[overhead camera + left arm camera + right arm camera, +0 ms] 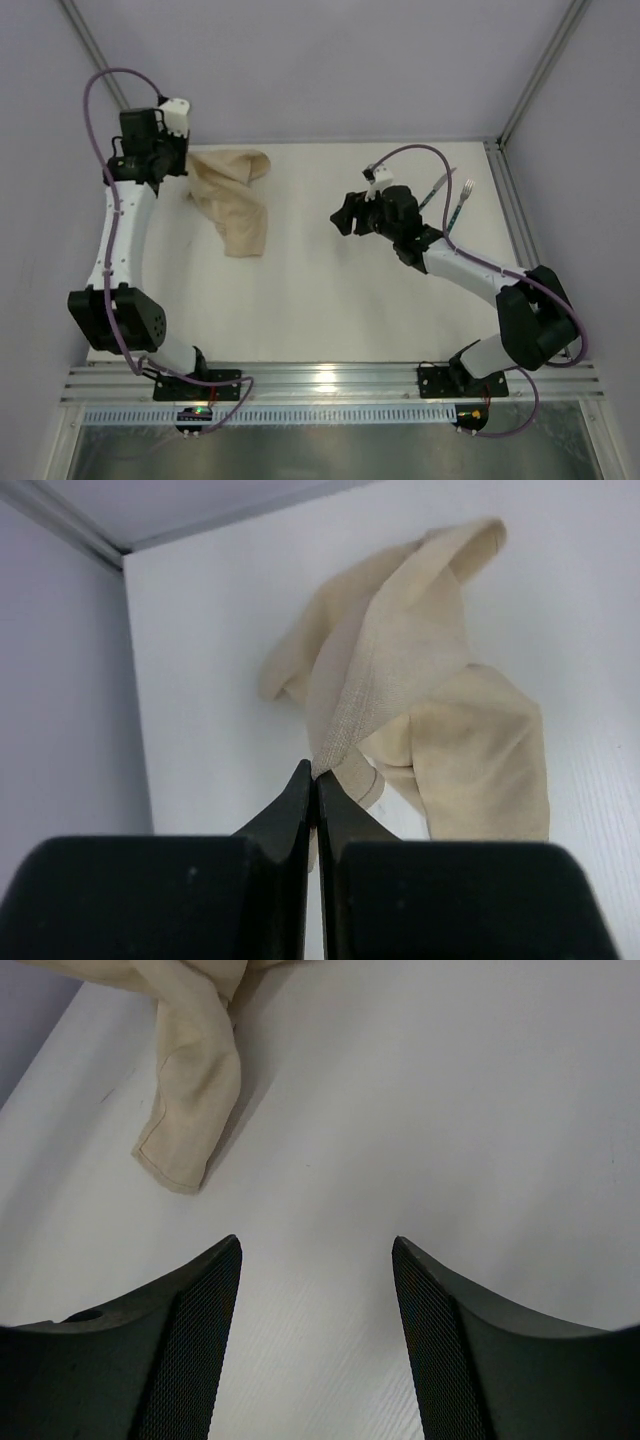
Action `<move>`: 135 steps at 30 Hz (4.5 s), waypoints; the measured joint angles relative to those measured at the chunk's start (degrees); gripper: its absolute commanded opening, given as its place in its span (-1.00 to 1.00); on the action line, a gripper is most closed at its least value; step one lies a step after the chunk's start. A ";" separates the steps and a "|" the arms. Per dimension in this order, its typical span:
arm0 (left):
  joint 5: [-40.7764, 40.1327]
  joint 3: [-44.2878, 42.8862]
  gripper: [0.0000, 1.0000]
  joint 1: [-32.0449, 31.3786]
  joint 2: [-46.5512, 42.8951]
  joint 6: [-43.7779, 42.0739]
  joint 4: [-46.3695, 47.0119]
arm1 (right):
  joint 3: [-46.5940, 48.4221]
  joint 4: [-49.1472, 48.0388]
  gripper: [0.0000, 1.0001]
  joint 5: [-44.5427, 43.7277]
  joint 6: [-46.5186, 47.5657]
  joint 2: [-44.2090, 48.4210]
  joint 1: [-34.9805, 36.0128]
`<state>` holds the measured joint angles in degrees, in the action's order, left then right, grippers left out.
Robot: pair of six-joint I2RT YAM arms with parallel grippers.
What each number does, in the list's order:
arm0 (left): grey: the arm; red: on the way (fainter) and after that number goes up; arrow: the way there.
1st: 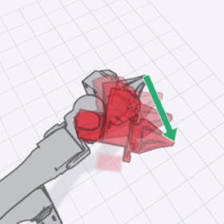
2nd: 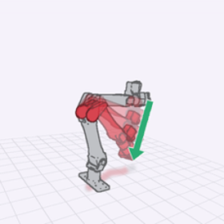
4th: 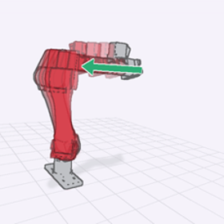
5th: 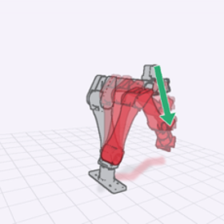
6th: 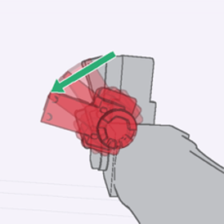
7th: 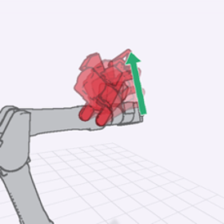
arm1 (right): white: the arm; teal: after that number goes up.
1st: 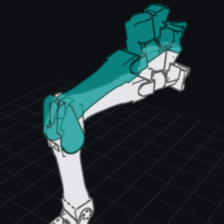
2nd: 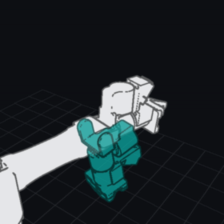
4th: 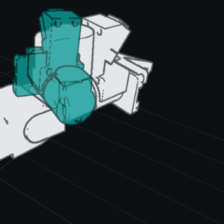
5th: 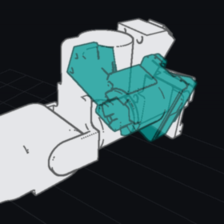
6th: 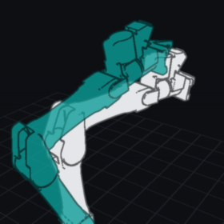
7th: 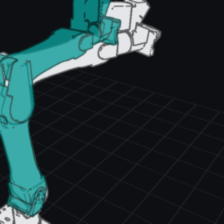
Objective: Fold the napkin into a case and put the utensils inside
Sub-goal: Pick up the crumpled napkin from the corner of the board, then flatten out the crumpled napkin at the center of the board.
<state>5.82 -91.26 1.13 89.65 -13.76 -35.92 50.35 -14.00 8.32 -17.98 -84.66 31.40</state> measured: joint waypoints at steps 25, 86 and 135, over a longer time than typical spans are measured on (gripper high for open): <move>11.39 -20.33 0.98 -52.96 29.53 -8.81 -24.06 | -4.98 20.50 0.52 0.20 -2.86 16.96 -19.93; 13.70 23.17 -1.00 -2.67 16.20 -2.14 -3.10 | -1.14 24.61 -0.92 2.56 -0.96 -4.52 -4.74; -8.83 -47.10 -1.00 4.02 11.32 -7.56 -24.79 | 81.92 32.30 -0.92 19.26 -8.59 -26.69 -19.10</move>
<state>-3.01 -138.37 5.15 100.97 -21.32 -60.71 132.27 18.31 27.57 -26.57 -111.35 12.29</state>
